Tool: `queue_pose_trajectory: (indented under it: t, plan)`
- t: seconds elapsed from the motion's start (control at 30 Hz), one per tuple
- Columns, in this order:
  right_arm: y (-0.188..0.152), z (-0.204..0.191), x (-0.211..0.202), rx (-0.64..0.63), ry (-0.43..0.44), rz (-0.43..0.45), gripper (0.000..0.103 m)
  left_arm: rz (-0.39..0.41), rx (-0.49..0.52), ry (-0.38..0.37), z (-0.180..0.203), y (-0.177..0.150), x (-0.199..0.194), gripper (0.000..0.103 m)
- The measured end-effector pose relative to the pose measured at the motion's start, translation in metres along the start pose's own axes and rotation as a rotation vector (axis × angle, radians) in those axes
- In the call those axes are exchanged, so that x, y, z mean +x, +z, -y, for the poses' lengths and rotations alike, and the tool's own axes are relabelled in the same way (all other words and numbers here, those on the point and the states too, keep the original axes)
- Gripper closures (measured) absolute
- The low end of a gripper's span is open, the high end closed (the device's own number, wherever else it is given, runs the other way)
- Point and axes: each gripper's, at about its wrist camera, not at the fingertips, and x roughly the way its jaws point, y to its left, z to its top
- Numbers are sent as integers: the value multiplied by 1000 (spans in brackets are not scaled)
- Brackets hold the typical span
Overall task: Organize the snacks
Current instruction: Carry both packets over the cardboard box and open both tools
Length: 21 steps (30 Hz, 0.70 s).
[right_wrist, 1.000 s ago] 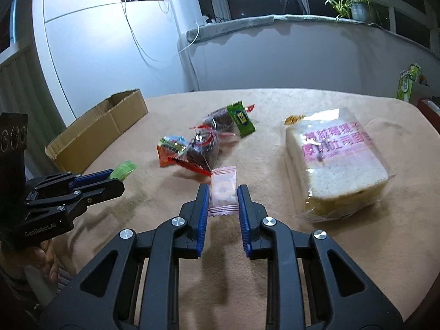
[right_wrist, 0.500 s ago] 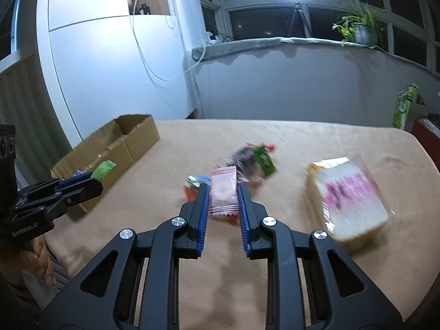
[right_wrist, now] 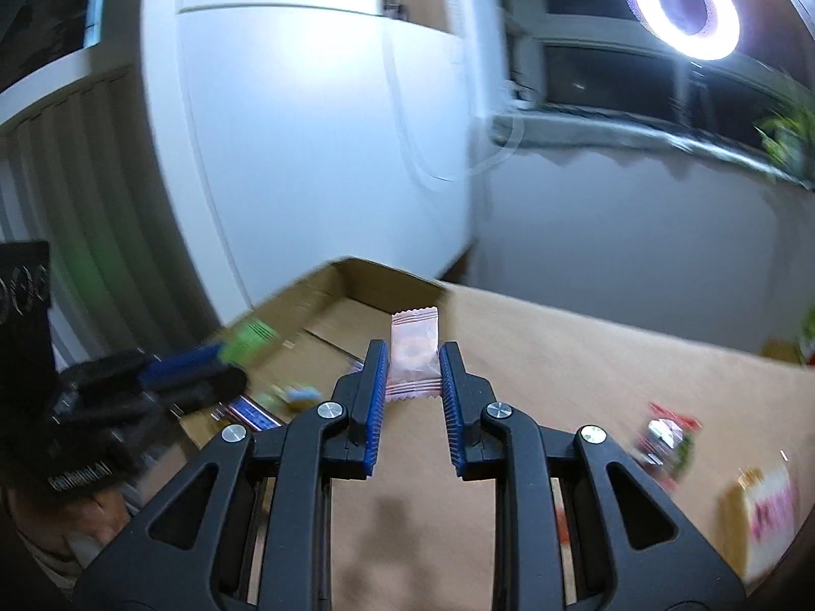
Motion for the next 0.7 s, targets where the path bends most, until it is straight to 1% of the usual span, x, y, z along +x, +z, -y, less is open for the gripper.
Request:
queue_pose_trajectory:
  t: [0.07, 0.27, 0.43, 0.47, 0.53, 0.57, 0.6, 0.63, 0.67, 0.7]
  plan:
    - [12, -18, 14, -29, 34, 5, 82, -2, -21, 21, -15, 0, -1, 82]
    - [29, -50, 54, -89, 106, -9, 82, -21, -66, 59, -41, -6, 3, 82]
    - [34, -60, 84, -111, 138, -32, 81, -47, -98, 65, -53, -13, 12, 82]
    - [34, -61, 92, -115, 143, -41, 81, -54, -107, 65, -56, -15, 15, 82]
    - [32, -63, 106, -130, 156, -87, 81, -68, -128, 63, -61, -19, 18, 82]
    - [31, -62, 107, -129, 153, -88, 79, -77, -140, 61, -62, -20, 20, 81]
    - [29, -60, 110, -121, 144, -85, 76, -84, -152, 62, -64, -21, 20, 79]
    - [28, -60, 111, -119, 141, -86, 71, -94, -164, 67, -66, -23, 20, 67]
    - [26, -59, 110, -117, 136, -80, 70, -98, -170, 74, -67, -24, 20, 58]
    - [26, -58, 108, -114, 131, -68, 70, -93, -169, 82, -68, -24, 18, 44]
